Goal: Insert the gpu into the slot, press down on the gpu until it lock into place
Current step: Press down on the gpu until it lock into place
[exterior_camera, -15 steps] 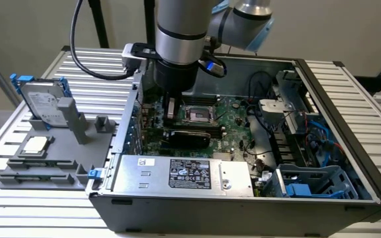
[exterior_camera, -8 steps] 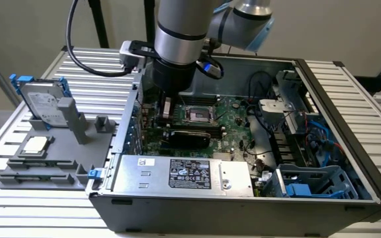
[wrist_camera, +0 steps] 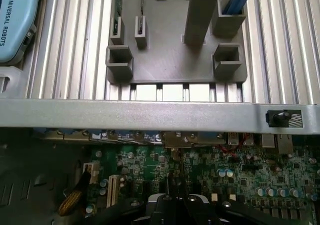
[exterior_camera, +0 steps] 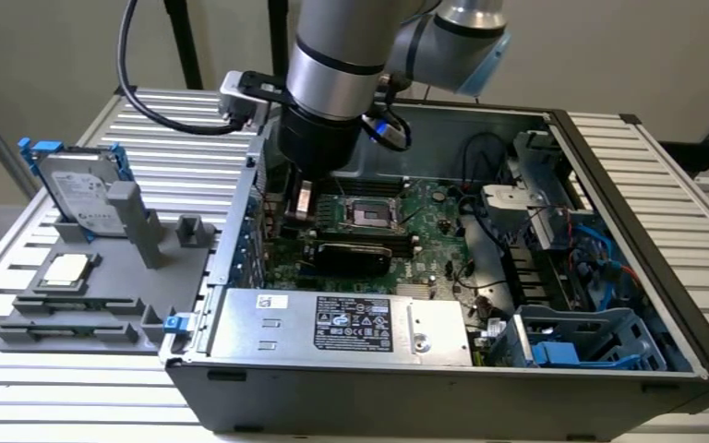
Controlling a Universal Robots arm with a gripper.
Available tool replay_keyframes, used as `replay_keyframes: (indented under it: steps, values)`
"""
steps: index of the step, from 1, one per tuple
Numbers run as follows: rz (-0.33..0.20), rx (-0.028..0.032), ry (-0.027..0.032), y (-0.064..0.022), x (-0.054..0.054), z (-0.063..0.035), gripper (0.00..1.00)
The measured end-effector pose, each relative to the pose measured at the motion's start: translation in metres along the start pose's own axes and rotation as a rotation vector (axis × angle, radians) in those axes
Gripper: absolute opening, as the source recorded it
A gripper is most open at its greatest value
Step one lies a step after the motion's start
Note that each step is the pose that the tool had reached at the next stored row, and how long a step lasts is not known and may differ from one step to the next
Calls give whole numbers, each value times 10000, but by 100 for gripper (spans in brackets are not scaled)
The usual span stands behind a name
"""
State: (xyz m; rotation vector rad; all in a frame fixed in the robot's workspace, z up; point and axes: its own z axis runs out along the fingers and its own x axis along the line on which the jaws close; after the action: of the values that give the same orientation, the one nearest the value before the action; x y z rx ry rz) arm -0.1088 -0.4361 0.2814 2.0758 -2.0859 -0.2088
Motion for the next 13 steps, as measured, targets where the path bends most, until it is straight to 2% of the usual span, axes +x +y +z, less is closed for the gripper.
replay_keyframes:
  steps: [4,7,8,10,13]
  values:
    - [0,-376,89,1,0,0,11]
    - [1,-597,132,3,0,-9,11]
    - [3,-648,145,6,1,-18,11]
    - [8,-706,167,12,2,-42,11]
    - [24,-745,200,16,1,-59,11]
